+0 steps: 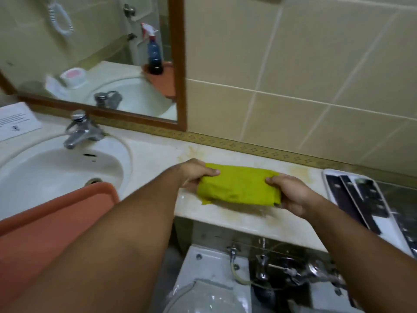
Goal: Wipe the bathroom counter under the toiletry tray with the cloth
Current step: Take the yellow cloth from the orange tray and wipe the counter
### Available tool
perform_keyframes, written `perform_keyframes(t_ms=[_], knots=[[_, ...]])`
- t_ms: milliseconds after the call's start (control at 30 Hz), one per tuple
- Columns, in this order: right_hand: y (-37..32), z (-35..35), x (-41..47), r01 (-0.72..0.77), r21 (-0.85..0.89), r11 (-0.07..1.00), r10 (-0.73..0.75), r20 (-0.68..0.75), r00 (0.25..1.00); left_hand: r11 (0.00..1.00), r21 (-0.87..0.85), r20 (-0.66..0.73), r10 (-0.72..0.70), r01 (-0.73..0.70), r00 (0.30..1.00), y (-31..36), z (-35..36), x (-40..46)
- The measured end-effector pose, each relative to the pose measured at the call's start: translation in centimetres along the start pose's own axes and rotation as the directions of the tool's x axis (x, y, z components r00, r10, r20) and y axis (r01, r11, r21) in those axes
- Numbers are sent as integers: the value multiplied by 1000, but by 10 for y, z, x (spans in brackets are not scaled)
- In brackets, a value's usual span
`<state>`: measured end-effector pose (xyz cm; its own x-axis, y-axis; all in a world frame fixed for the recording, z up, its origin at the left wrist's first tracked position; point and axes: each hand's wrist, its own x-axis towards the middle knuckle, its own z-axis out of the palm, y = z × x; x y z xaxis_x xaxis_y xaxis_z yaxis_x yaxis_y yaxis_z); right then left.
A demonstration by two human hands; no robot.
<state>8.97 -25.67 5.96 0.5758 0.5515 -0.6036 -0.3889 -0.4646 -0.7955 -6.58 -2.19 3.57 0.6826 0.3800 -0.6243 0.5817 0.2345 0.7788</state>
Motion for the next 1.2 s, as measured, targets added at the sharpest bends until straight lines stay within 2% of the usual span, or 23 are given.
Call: perform_keyframes(t_ms=[100,167,200,233,267,300,333,367,433,500,567,667,733,800,967,1033,1100,1133,1200], knots=[[3,-43,8,122,245,962,-75,-193,978,983,-11,-82,183,-184,980,47,58,44],[17,-65,9,162,266,950,-89,-266,960,930,259,-237,322,-260,917,62,82,64],[27,-71,8,150,158,976,-96,-307,947,862,451,-288,387,-233,876,60,83,66],[40,-79,8,93,-62,994,-108,-339,935,761,628,-292,427,-165,856,51,84,68],[52,-85,8,8,-340,940,-129,-334,934,652,753,-279,438,-88,855,39,80,65],[61,-90,10,-77,-589,805,-144,-319,937,552,834,-264,435,-23,861,26,73,63],[69,-92,12,-139,-751,645,-168,-318,933,467,884,-251,433,23,866,12,65,59],[73,-92,14,-175,-837,518,-233,-335,913,410,911,-240,442,44,864,0,56,56],[70,-86,19,-187,-909,372,-431,-347,833,353,935,-210,467,36,859,-22,39,47],[64,-73,29,-140,-963,228,-569,-249,784,331,943,-192,477,28,858,-40,22,42],[59,-63,42,-32,-995,90,-559,-77,826,316,947,-212,482,57,850,-59,10,36],[55,-54,71,112,-992,60,-442,74,894,316,936,-297,465,157,834,-84,-6,33],[56,-54,86,121,-990,65,-400,85,913,346,919,-344,461,192,818,-94,-9,31],[63,-51,100,81,-997,19,-419,66,906,363,912,-359,477,192,802,-98,-11,35],[59,-24,130,-44,-999,20,-510,-48,859,331,923,-356,534,199,767,-106,-16,49],[44,7,147,-31,-999,27,-501,-40,864,314,928,-347,541,198,767,-107,-17,51],[41,43,148,64,-997,-49,-490,80,868,309,931,-340,540,194,770,-108,-18,52],[47,56,140,154,-981,-119,-479,193,856,310,930,-342,536,197,772,-108,-18,51],[73,56,104,367,-904,-217,-437,426,792,298,931,-345,523,212,779,-107,-17,50]])
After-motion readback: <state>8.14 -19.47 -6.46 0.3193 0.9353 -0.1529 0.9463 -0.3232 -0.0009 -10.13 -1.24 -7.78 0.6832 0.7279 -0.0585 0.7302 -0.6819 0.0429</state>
